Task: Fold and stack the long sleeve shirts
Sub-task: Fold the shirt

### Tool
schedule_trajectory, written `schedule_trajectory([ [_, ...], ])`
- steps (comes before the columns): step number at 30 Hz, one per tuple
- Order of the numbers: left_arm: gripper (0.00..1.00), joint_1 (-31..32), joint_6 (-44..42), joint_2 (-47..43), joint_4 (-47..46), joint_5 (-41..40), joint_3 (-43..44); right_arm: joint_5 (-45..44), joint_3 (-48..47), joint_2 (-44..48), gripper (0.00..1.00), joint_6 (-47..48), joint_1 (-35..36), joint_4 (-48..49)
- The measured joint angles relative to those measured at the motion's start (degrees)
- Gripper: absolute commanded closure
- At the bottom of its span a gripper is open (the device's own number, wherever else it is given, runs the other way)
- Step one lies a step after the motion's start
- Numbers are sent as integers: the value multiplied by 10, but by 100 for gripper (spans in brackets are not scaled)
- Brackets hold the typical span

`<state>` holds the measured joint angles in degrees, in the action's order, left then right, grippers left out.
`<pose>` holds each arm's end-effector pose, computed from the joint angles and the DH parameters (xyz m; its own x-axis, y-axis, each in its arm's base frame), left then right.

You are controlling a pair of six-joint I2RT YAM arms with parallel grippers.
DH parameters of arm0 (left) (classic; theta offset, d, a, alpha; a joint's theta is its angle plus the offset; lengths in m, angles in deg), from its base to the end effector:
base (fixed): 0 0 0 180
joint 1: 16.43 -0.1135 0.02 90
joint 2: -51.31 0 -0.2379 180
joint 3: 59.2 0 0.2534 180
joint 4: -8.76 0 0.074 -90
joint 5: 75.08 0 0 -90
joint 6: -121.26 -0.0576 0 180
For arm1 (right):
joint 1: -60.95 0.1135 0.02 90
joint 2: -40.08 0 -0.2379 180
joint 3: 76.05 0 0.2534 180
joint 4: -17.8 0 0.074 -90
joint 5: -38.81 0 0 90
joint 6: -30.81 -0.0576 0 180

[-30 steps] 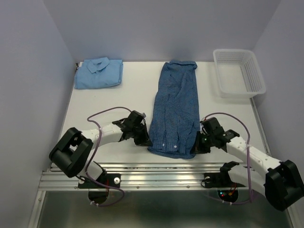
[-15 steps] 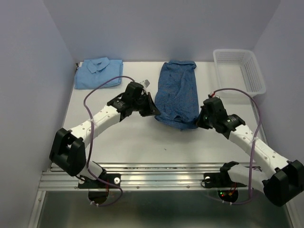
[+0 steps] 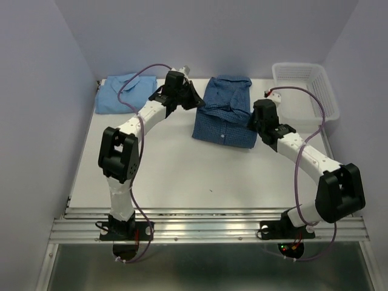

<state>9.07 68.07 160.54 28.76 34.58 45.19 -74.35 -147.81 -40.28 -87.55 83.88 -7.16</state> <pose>0.4134 -0.2186 0.2629 -0.7116 -0.2857 -0.6419 0.3180 0.6836 -0.6569 0.3187 0.1102 0.2400 -0.4748 0.2733 -0.8366 0.1922 0.9598 0.2045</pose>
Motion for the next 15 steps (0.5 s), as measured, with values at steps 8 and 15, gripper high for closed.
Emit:
schedule_trajectory([
  [8,100,-5,-33,102,38,-2,131,57,-61,-127,97,18,-69,50],
  [15,90,-9,-49,145,53,-23,152,97,-73,-201,80,28,-79,91],
])
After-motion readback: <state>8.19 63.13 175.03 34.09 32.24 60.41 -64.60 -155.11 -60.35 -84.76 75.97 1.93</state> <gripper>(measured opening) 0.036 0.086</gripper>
